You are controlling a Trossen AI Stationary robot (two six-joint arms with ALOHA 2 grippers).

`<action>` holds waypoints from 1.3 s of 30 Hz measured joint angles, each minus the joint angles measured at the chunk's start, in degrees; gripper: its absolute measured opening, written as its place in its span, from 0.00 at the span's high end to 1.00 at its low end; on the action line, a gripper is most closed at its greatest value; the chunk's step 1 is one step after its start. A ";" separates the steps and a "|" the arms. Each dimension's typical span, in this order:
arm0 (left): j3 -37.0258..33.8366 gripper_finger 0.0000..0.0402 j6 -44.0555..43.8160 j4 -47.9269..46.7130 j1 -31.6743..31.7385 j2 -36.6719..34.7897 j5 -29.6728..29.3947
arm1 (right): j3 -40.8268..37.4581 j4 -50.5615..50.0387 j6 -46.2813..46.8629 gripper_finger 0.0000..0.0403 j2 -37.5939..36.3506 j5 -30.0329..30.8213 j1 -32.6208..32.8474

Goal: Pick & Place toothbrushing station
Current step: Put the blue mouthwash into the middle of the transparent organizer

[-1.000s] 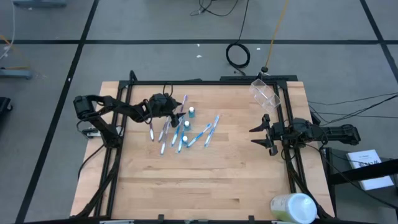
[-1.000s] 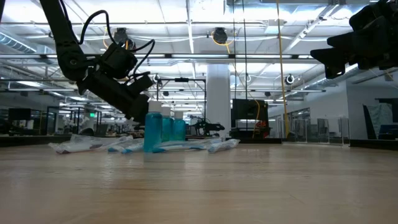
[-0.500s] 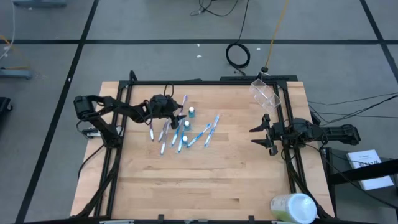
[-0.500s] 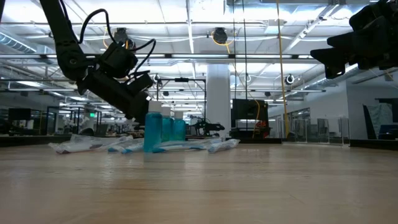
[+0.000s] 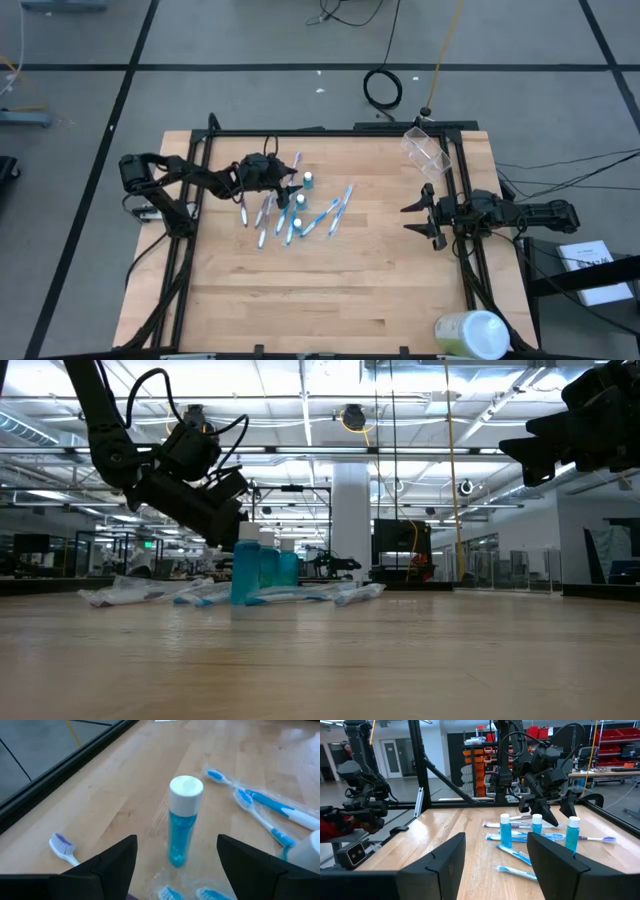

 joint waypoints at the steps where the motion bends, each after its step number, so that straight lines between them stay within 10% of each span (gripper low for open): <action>1: 0.00 0.30 0.00 0.00 0.00 0.00 -0.09 | -0.01 0.00 0.00 0.49 0.00 0.00 -0.01; 39: 2.89 0.30 -0.04 5.79 -0.04 8.63 1.58 | -0.01 0.00 0.00 0.49 0.00 0.00 -0.02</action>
